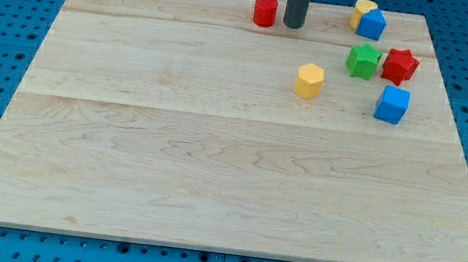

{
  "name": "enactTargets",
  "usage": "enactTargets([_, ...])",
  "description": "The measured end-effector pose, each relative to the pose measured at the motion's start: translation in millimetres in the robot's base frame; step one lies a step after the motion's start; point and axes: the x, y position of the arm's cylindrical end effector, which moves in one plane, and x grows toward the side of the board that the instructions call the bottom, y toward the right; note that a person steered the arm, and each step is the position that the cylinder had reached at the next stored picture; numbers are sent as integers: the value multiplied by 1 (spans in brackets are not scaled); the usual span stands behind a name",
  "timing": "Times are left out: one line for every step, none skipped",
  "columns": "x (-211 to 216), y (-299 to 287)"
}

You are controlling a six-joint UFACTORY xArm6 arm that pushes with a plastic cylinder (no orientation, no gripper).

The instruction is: Move red circle to the top middle of the board

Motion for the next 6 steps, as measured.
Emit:
enactTargets([17, -14])
enactTargets([16, -25])
enactTargets([8, -26])
enactTargets([-5, -26])
enactTargets([-18, -26])
enactTargets([-26, -26])
